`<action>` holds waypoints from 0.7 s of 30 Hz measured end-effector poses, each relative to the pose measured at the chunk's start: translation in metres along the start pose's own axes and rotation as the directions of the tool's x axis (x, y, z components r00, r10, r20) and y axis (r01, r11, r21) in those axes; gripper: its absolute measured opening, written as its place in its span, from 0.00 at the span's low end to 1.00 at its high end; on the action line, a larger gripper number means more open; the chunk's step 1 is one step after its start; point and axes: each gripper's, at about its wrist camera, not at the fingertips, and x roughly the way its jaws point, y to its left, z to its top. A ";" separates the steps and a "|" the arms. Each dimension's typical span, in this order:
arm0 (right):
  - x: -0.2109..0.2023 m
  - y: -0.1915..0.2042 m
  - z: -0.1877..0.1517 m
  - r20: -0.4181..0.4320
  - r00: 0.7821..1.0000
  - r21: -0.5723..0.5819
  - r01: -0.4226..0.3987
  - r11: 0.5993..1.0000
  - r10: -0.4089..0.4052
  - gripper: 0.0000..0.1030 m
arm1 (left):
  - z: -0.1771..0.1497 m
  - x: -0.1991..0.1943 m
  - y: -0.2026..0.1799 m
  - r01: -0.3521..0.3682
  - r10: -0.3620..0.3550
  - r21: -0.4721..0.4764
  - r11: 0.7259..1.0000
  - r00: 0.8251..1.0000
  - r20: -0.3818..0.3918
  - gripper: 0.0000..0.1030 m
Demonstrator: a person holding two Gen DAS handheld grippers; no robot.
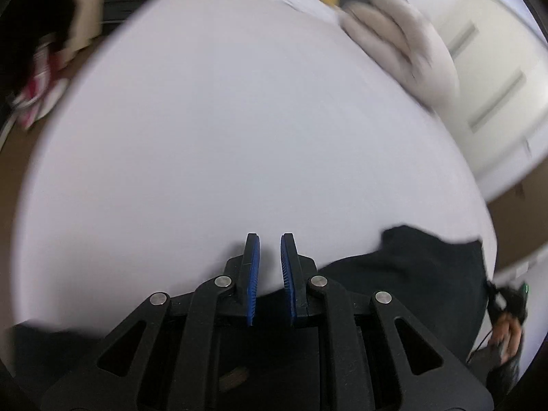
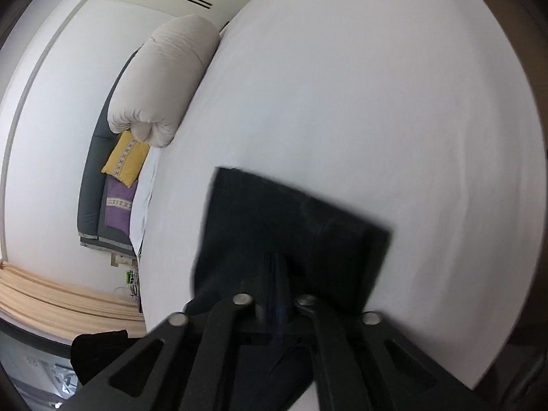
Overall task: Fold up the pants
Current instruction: 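Lower the folded jeans onto the bed with both grippers and smooth them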
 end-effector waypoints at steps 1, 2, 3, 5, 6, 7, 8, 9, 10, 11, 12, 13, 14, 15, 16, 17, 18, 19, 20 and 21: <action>0.004 0.016 -0.011 -0.022 0.999 -0.027 -0.048 0.998 0.048 0.06 | -0.007 -0.016 0.004 0.026 -0.025 -0.017 1.000 0.999 0.020 0.14; 0.011 0.037 -0.028 -0.063 0.994 -0.059 -0.098 0.993 0.095 0.06 | -0.015 -0.027 0.002 0.058 -0.057 -0.022 0.998 0.998 0.027 0.14; 0.018 0.054 -0.048 -0.114 0.984 -0.085 -0.145 0.986 0.135 0.06 | -0.025 -0.037 -0.004 0.099 -0.099 -0.016 0.995 0.995 0.026 0.14; 0.045 0.094 -0.112 -0.293 0.932 -0.128 -0.259 0.957 0.213 0.06 | -0.053 -0.048 -0.026 0.200 -0.200 0.009 0.980 0.980 0.012 0.14; 0.061 0.110 -0.151 -0.386 0.893 -0.137 -0.303 0.943 0.231 0.06 | -0.067 -0.045 -0.042 0.230 -0.230 0.012 0.973 0.973 -0.006 0.14; 0.076 0.121 -0.177 -0.456 0.857 -0.134 -0.331 0.934 0.239 0.06 | -0.080 -0.038 -0.056 0.255 -0.255 0.012 0.967 0.966 -0.032 0.14; 0.095 0.133 -0.208 -0.532 0.813 -0.127 -0.350 0.928 0.234 0.06 | -0.090 -0.029 -0.067 0.265 -0.263 0.023 0.964 0.963 -0.062 0.14; 0.109 0.140 -0.230 -0.582 0.786 -0.132 -0.346 0.929 0.210 0.06 | -0.100 -0.019 -0.075 0.248 -0.243 0.047 0.967 0.965 -0.096 0.14; 0.124 0.144 -0.257 -0.631 0.760 -0.162 -0.329 0.930 0.159 0.06 | -0.109 -0.010 -0.078 0.213 -0.202 0.080 0.974 0.972 -0.123 0.14; 0.131 0.142 -0.267 -0.644 0.753 -0.184 -0.319 0.930 0.131 0.06 | -0.114 -0.007 -0.075 0.210 -0.199 0.087 0.974 0.972 -0.125 0.14; 0.134 0.135 -0.271 -0.644 0.758 -0.203 -0.300 0.932 0.103 0.05 | -0.116 -0.009 -0.069 0.237 -0.229 0.064 0.969 0.967 -0.115 0.14; 0.136 0.125 -0.266 -0.631 0.770 -0.193 -0.278 0.941 0.098 0.00 | -0.114 -0.010 -0.061 0.245 -0.241 0.032 0.969 0.965 -0.104 0.14; 0.134 0.113 -0.252 -0.608 0.782 -0.145 -0.283 0.948 0.140 0.00 | -0.114 -0.012 -0.055 0.235 -0.232 0.016 0.972 0.968 -0.091 0.14; 0.128 0.104 -0.232 -0.560 0.815 -0.136 -0.270 0.953 0.151 0.00 | -0.113 -0.016 -0.047 0.234 -0.233 0.000 0.972 0.969 -0.082 0.14; 0.129 0.101 -0.213 -0.518 0.843 -0.144 -0.251 0.957 0.143 0.00 | -0.112 -0.018 -0.034 0.236 -0.236 -0.017 0.972 0.969 -0.076 0.14; 0.125 0.093 -0.188 -0.468 0.873 -0.139 -0.231 0.963 0.141 0.00 | -0.115 -0.020 -0.031 0.231 -0.232 -0.020 0.973 0.970 -0.071 0.14; 0.118 0.080 -0.164 -0.420 0.896 -0.114 -0.210 0.971 0.144 0.00 | -0.116 -0.026 -0.023 0.224 -0.225 -0.019 0.974 0.972 -0.066 0.14; 0.108 0.067 -0.139 -0.365 0.920 -0.087 -0.188 0.978 0.145 0.00 | -0.117 -0.028 -0.020 0.224 -0.224 -0.021 0.974 0.973 -0.060 0.14; 0.099 0.056 -0.121 -0.326 0.934 -0.072 -0.176 0.982 0.143 0.00 | -0.120 -0.033 -0.014 0.223 -0.223 -0.019 0.975 0.973 -0.057 0.14; 0.090 0.045 -0.097 -0.272 0.953 -0.060 -0.158 0.986 0.137 0.00 | -0.123 -0.035 -0.013 0.218 -0.219 -0.012 0.976 0.974 -0.053 0.14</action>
